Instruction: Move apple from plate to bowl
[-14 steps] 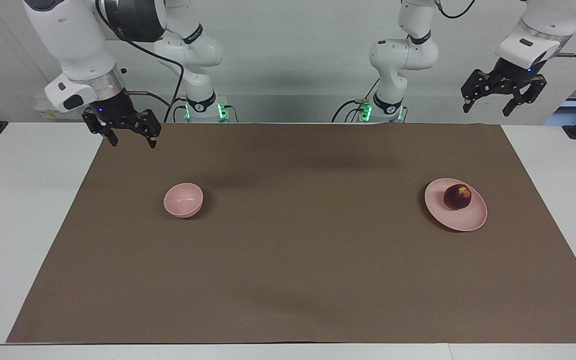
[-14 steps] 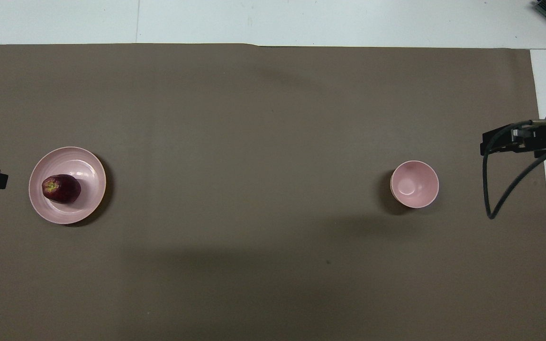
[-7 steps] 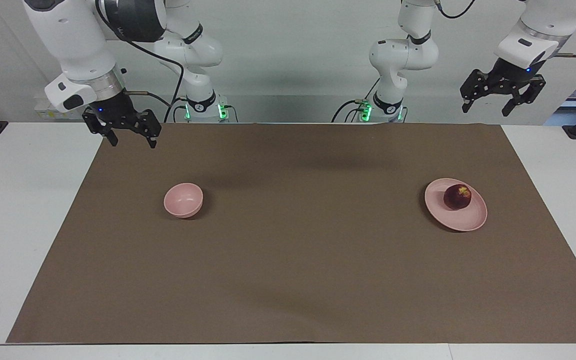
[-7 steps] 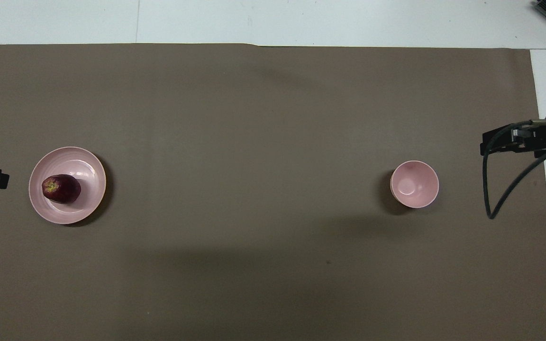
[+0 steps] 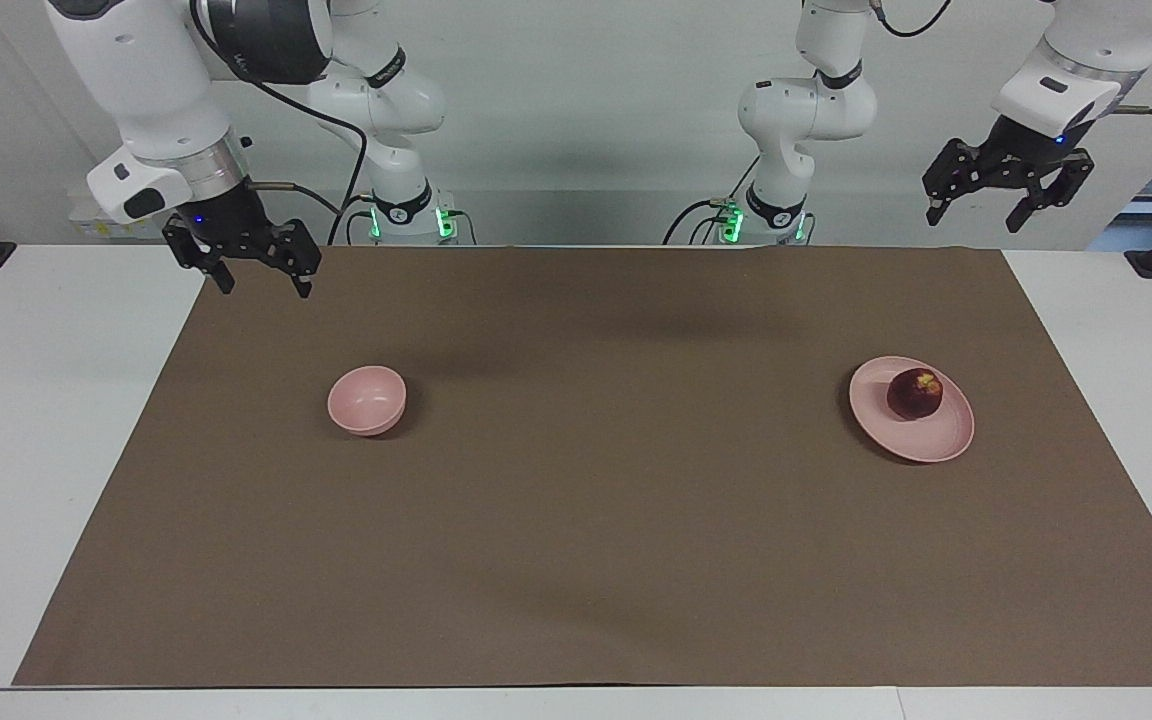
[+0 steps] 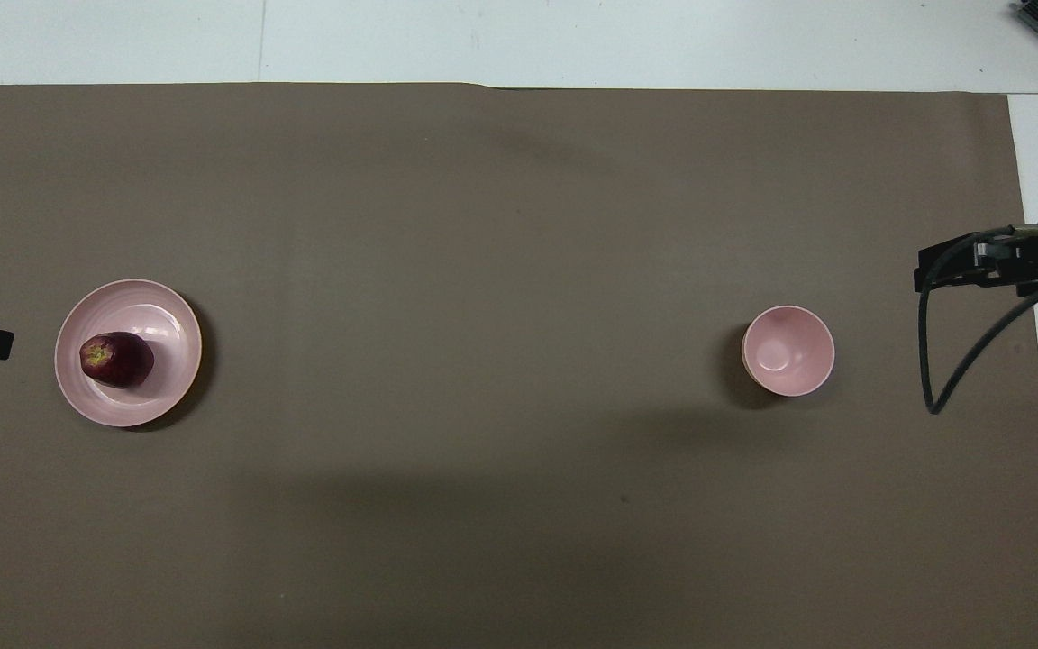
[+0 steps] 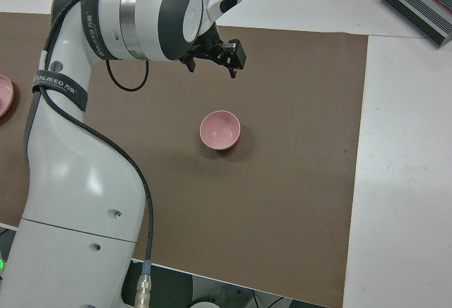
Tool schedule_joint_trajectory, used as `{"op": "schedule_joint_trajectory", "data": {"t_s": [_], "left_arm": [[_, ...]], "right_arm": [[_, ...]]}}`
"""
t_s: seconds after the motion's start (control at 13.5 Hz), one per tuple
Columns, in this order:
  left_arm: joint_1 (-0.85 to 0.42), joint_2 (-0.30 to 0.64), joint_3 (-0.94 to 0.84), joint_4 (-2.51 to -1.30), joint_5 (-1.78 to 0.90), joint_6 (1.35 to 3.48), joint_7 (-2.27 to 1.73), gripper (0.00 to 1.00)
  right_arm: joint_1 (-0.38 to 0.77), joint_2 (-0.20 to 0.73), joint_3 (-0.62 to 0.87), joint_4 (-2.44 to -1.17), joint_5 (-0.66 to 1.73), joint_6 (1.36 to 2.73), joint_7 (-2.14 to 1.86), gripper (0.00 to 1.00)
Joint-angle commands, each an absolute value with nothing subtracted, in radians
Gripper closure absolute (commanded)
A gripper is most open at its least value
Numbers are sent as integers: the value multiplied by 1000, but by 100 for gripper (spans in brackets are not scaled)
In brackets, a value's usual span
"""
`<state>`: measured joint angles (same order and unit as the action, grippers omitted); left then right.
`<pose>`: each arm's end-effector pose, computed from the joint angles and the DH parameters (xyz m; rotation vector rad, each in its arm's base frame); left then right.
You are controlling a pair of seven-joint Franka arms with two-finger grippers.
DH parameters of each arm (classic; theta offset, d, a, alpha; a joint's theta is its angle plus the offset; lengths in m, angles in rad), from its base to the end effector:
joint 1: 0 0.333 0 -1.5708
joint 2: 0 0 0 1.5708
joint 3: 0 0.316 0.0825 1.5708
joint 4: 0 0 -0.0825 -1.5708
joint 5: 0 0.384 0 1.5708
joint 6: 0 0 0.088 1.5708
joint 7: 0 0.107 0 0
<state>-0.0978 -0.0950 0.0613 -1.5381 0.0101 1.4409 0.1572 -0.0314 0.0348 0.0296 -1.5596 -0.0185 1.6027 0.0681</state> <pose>0.5101 -0.0156 0.6788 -3.1230 0.3018 0.0041 0.5682 -0.0032 0.6131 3.1225 -0.1084 0.0139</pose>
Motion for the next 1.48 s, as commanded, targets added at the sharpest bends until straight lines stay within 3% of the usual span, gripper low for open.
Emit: {"op": "schedule_joint_trajectory", "data": {"t_s": [0.0, 0.74, 1.41], "left_arm": [[-104, -121, 69, -1569, 12, 1454, 156, 0], [-101, -135, 77, -1630, 11, 1520, 169, 0], [-37, -146, 81, -2052, 11, 1937, 167, 0]], "right_arm": [[-40, 14, 35, -1594, 2, 1621, 69, 0], [15, 6, 44, -1724, 64, 1742, 242, 0], [118, 83, 46, -1836, 280, 1853, 463, 0]]}}
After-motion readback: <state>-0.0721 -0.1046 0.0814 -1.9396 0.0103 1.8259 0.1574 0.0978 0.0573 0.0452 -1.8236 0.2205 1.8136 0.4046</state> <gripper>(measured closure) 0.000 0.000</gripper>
